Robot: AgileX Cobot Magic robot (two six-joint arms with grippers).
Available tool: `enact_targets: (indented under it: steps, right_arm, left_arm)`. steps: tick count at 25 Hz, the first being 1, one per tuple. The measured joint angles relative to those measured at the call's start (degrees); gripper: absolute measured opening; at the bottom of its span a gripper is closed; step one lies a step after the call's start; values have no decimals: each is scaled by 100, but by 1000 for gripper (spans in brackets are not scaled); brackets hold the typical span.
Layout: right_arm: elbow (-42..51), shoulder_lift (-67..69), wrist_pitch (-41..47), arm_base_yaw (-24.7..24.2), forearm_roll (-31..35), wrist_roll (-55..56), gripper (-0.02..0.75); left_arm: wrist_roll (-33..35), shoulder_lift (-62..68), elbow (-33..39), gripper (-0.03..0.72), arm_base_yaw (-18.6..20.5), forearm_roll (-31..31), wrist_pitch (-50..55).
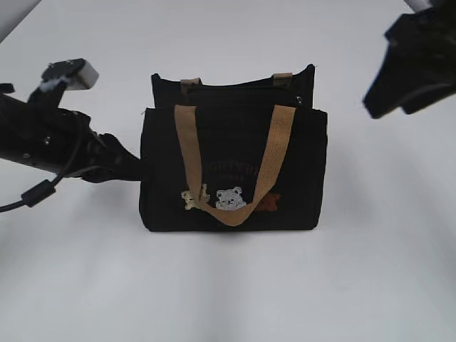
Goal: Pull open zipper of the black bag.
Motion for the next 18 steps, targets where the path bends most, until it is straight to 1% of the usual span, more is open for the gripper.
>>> enact_targets:
  steps: [1,3,4,7,8,10,14,16,18]
  right_arm:
    - [167,-309,23,0,-288,139,401]
    - [635,-949,42,0,-719,354,398]
    - [965,-1326,42,0,-902,401,397]
    - [2048,-2477,37,0,-1228,453,394]
    - [2418,-2897,37,0,-1270,459,393]
    - [2988,-3827,37,0,-1308,466,393]
    - [3730,-5276,-35,0,-1437,466,393]
    - [4004,-5864,-188,0,-1437,466,393]
    - [4284,-6390,-285,0,-1448,466,393]
  left_arm:
    - [-853,-237,0,207,0,542,15]
    - [-2186,-804,31,176,0,1622,113]
    - [-2763,-1085,87,169,0,2010,152]
    - [-3991,-2316,385,160,0,2746,402]
    - [-4373,-2715,504,159,0,2948,556]
    - [-5100,-3732,782,158,0,3549,871]
    - [-6481,-5812,1164,157,0,4867,1763]
    - [-6840,-6600,1231,157,0,5302,2287]
    - [-7009,-7342,1253,157,0,5598,2779]
